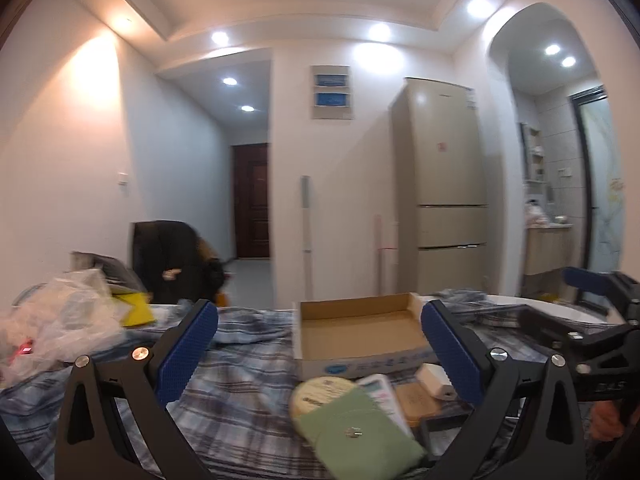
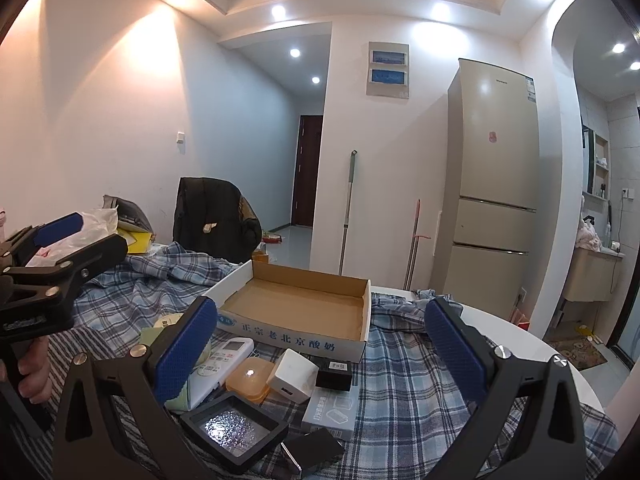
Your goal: Organize rigid objects
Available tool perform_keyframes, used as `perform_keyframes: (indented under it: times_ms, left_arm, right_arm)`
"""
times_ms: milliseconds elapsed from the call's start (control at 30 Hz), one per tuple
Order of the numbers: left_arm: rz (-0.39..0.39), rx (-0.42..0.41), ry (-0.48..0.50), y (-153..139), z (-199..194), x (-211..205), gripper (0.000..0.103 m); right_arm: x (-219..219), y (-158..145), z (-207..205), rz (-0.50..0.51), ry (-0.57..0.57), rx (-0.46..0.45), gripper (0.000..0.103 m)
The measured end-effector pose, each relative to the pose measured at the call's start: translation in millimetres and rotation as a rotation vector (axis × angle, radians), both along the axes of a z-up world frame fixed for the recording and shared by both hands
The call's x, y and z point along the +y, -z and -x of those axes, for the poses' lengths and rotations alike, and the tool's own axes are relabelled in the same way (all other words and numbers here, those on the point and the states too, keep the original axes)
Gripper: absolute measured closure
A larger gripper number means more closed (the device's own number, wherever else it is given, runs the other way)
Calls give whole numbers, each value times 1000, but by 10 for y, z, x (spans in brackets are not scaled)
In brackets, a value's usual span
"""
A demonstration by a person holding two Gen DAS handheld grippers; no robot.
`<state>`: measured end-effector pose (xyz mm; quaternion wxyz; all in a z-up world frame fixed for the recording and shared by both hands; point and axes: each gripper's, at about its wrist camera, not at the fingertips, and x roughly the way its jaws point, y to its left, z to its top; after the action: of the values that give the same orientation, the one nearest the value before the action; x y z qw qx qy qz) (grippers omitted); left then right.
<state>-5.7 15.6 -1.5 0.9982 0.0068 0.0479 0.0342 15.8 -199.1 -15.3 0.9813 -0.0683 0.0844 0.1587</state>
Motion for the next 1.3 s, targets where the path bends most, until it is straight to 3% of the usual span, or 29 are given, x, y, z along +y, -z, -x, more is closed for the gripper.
perform_keyframes:
  times_ms: [133,200,333,467,633,733,867,1033,1133,1300]
  left_arm:
    - [52,-11,43,-60,44,127,0]
    - [35,13,29,-118,37,135,0]
    - [28,182,-100,-255,55,202,0]
    - [88,295,-49,-271,75,280,0]
    - [184,454,-75,-85,-213,201,0]
    - [169,478,-77,33,-361,47,0]
    - [173,540,-75,155,-553,-58,0]
    - [417,740,-56,489,-854,117,0]
    - [426,762,-104,580,-932,136,0]
    - [429,773,-89,587,-1012,37,0]
  right_arm:
    - [-35,-17,0,-13,13,0,0]
    - [-68,-37,1,-30,25,-3,0]
    - [-169,-80,-33,-73,64,8,0]
    - [-286,-118,-54,-139,70,36,0]
    - [-318,-115,-62,-147,108,44,0]
    - [-210,-73,-99,-48,222,11,0]
    - [-237,-60,-148,-64,199,49,0]
    - [-292,-96,-123,-79,208,37,0]
    - [-293,-94,-110,-84,221,33,0]
    - [-254,-76,-128,-62,205,48,0]
